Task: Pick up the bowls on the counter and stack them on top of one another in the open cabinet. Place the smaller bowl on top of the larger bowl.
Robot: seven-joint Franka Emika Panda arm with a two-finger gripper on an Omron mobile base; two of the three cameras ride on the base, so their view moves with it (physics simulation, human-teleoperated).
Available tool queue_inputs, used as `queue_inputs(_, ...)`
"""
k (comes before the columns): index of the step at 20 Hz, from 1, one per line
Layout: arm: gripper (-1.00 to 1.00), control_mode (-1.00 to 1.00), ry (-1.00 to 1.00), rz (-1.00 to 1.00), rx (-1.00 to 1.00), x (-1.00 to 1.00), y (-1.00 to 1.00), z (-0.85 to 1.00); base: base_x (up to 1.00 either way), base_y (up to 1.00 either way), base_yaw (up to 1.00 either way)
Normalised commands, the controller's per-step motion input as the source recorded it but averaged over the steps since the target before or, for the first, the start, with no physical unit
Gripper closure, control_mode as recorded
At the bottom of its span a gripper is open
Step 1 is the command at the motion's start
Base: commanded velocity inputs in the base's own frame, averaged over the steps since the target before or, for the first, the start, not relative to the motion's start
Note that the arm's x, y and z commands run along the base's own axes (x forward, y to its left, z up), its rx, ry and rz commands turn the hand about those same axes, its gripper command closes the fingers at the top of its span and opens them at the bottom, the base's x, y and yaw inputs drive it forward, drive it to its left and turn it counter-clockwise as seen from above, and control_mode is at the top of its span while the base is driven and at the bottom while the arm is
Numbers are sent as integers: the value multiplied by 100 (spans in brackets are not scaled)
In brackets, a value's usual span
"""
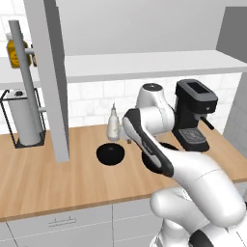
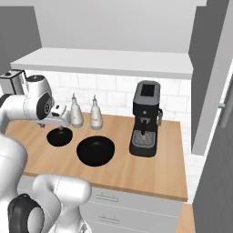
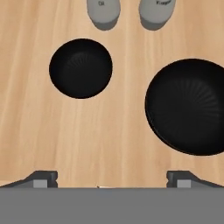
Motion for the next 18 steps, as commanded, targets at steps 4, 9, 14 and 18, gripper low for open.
queue_inputs(4, -100, -100, 0, -6, -3, 4, 58, -47, 0, 0, 0)
queue_inputs(9, -100, -100, 0, 0, 0, 11, 12, -46, 0, 0, 0)
queue_inputs(14, -100, -100, 0, 0, 0, 15, -5, -37, 0, 0, 0)
queue_inputs(18, -100, -100, 0, -2, 0, 35, -2, -6, 0, 0, 0)
